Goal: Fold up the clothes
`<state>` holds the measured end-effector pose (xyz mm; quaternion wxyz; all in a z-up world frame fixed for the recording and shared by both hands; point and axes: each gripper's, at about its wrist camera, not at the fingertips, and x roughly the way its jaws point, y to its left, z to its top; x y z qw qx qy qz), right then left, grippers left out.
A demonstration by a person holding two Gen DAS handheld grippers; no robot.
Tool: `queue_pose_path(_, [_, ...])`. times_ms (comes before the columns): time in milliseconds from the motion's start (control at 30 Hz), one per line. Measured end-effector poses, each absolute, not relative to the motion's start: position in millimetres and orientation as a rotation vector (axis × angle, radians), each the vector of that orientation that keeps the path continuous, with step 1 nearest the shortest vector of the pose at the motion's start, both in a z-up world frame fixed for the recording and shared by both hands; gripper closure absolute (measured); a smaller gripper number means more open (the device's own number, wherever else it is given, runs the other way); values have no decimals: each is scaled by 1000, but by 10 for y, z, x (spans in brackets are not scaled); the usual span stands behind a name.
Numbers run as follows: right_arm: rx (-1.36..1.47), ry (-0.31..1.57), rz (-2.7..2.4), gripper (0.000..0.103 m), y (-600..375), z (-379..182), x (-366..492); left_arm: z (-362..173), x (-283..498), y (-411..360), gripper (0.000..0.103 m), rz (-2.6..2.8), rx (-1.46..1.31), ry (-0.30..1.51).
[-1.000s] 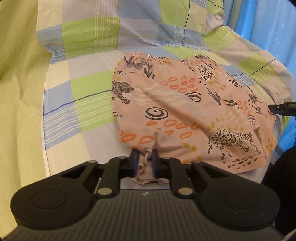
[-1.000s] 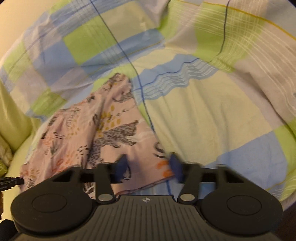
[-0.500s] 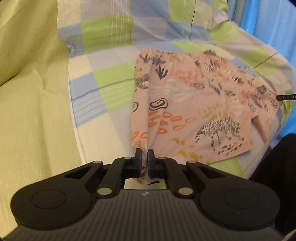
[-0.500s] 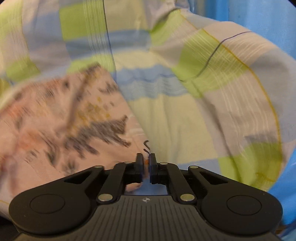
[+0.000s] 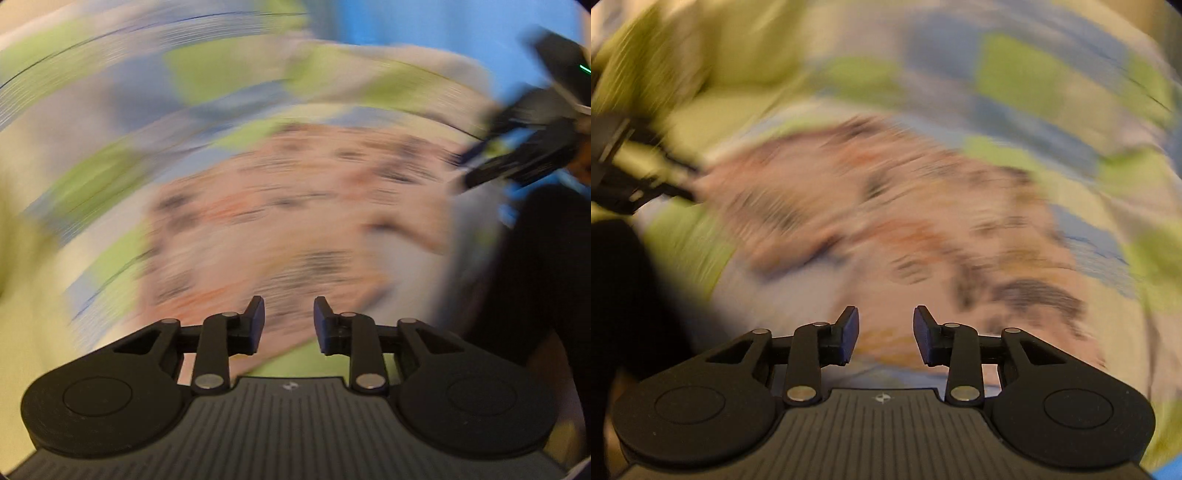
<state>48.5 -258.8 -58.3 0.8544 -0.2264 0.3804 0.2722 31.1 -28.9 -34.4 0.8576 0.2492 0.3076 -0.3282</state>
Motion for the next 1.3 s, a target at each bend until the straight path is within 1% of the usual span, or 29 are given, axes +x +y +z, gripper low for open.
queue_pose_path(67, [-568,796,590,67,-2410,-737,400,-526,201,-642,75,-731,679,619])
queue_pose_path(167, [-625,808,591,65,-2275,-870,408,-803,101,-993,75,-685,971,504])
queue_pose_path(267, [-629,819,594,54,-2234,-927,446,-951,151,-1121,75,-696,1090,481])
queue_pose_path(333, [-635,828,588,52,-2228,-975,477,-1029,155,-1168,76,-695,1180,444])
queue_pose_path(367, [-624,832,581,52,-2236,-996,498,-1009,177,-1180,79,-692,1170,445])
queue_pose_path(400, [-610,836,573,53,-2243,-1017,521,-976,208,-1189,98,-686,1145,454])
queue_pose_path(433, [-582,839,572,55,-2265,-1012,536,-885,273,-1154,100,-700,1042,489])
queue_pose_path(500, [-537,839,566,64,-2308,-997,558,-630,444,-1007,101,-745,729,589])
queue_pose_path(533, [-531,834,557,63,-2322,-1004,570,-505,545,-890,101,-770,549,641])
queue_pose_path(633, [-528,830,548,63,-2334,-1005,573,-339,753,-650,100,-828,301,726])
queue_pose_path(667, [-530,829,551,64,-2328,-1005,576,-336,771,-623,99,-830,304,741])
queue_pose_path(700, [-533,828,554,74,-2322,-1005,579,-353,769,-616,97,-826,337,751])
queue_pose_path(733, [-531,830,556,82,-2318,-1005,595,-370,766,-610,96,-821,371,762])
queue_pose_path(767, [-526,838,554,95,-2325,-997,607,-402,763,-635,93,-808,417,771])
queue_pose_path(800, [-513,852,556,97,-2340,-973,607,-438,738,-662,80,-799,456,776])
queue_pose_path(833, [-498,866,560,97,-2356,-949,606,-474,703,-684,75,-792,491,780])
queue_pose_path(867, [-473,881,574,97,-2383,-905,604,-494,676,-701,72,-802,510,782])
queue_pose_path(1000, [-436,936,658,97,-2494,-740,521,-513,530,-727,66,-836,533,760])
queue_pose_path(1033, [-440,946,673,96,-2518,-709,493,-518,492,-733,66,-844,538,754])
queue_pose_path(1100, [-425,937,673,63,-2587,-650,441,-521,455,-770,65,-851,546,748])
queue_pose_path(1133, [-413,921,659,59,-2632,-618,414,-519,443,-791,65,-861,543,744])
queue_pose_path(1167, [-401,905,644,58,-2676,-587,386,-515,426,-815,63,-870,542,737])
queue_pose_path(1300, [-302,816,484,58,-3038,-409,409,-524,439,-944,62,-868,541,719])
